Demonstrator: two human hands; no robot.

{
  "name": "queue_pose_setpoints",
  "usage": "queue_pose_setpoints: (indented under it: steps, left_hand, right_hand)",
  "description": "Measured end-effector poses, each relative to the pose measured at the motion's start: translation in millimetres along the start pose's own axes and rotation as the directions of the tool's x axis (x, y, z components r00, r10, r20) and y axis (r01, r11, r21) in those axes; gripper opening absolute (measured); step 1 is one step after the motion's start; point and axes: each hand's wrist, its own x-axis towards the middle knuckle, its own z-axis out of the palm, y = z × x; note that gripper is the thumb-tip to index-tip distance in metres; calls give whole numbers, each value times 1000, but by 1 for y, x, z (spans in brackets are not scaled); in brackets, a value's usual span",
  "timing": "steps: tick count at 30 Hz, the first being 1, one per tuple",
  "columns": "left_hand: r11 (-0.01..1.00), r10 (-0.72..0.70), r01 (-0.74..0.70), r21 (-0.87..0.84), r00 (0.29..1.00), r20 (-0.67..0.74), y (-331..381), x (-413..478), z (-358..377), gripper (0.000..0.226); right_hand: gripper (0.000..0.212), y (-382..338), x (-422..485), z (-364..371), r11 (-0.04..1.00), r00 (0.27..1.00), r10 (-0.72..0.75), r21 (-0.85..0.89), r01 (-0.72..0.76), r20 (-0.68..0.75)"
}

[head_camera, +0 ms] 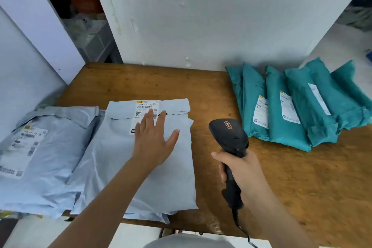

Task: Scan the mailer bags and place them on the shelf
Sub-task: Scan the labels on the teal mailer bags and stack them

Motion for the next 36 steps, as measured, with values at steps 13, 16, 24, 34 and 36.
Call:
queue_pose_setpoints:
  steps: [13,16,24,34,36]
  left_hand:
    - [950,181,-81,-301,929,322,182,61,103,37]
    - [934,119,19,-357,925,360,227,56,147,31]
    - [929,-47,180,-324,925,378,300,66,206,39]
    - [679,-80,369,-635,897,436,247,-21,198,24]
    - [676,-162,473,-565,843,513,218,-56,205,39]
  right_hand:
    - [36,8,17,-138,987,974,81,156,-48,-210]
    - [30,13,18,-190,983,975,100,170,-66,-200]
    - [23,31,28,-288,980,960,160,154,-126,-229]
    - [35,39,39,-294,983,984,145,129,-132,-101]
    - [37,41,41,-282,984,989,139,114,-134,-41]
